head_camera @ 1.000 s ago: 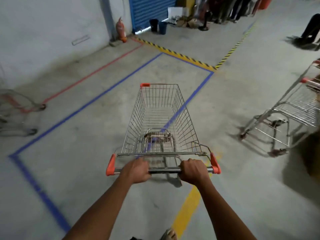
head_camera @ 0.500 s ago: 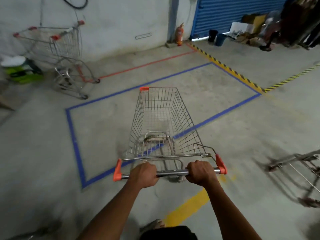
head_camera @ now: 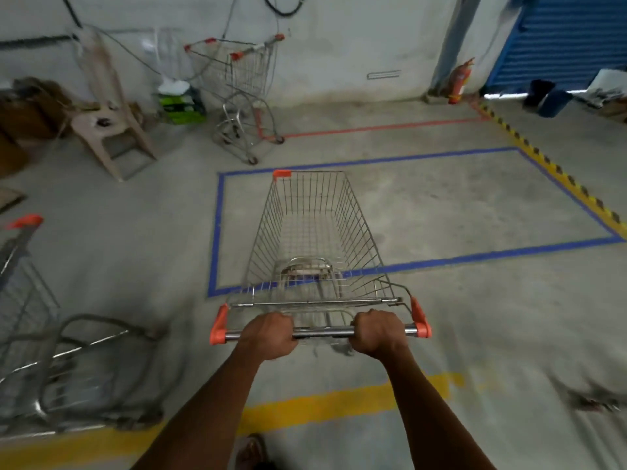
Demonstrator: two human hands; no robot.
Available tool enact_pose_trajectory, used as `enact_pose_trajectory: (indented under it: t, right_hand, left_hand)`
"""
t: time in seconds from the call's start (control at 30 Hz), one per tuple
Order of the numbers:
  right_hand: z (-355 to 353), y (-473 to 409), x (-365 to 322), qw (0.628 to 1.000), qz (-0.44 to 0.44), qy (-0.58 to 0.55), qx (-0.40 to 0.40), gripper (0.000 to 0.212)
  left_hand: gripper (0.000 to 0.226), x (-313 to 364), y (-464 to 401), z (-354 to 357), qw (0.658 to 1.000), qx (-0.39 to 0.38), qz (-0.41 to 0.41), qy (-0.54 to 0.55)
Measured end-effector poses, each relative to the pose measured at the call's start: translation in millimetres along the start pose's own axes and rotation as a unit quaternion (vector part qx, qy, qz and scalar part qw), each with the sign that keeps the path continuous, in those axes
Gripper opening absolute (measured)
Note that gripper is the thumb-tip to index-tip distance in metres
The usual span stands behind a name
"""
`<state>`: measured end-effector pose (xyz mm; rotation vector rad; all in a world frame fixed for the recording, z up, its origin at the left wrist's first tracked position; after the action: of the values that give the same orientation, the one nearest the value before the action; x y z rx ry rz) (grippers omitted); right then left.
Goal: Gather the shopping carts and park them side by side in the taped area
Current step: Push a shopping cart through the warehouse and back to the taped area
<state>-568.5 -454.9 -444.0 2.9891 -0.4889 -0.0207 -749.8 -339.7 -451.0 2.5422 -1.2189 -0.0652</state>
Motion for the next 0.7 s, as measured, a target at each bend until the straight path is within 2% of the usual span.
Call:
enact_pose_trajectory:
  t: [0.27, 0.4, 0.7]
  right_hand:
    - [6.3, 26.8, -19.7, 0.996, -0.081, 0.009, -0.020, 0.034]
    - [4.7, 20.9, -41.0, 0.994, -0.109, 0.008, -0.015, 0.037]
    - [-6.8, -41.8, -81.3, 0.994, -0.102, -0.003, -0.038, 0.031]
  left_hand:
    - [0.044, 9.3, 62.4, 21.2, 0.996, 0.011, -0.083, 0.014]
    - [0.041, -5.3, 76.2, 21.1, 0.993, 0.007, -0.113, 0.018]
    - [0.032, -68.0, 51.4, -1.0, 0.992, 0.009, -0.123, 0.025]
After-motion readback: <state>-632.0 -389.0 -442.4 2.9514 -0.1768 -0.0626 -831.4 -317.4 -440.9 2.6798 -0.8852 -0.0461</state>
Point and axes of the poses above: each hand's wrist, its own y-axis away from the middle knuckle, its own z-axis out of the palm, x = y × z, the point moved 8 cm from there along -y, towards the middle knuckle, and after that the axes turned 6 degrees about x, right-handed, at the moved point
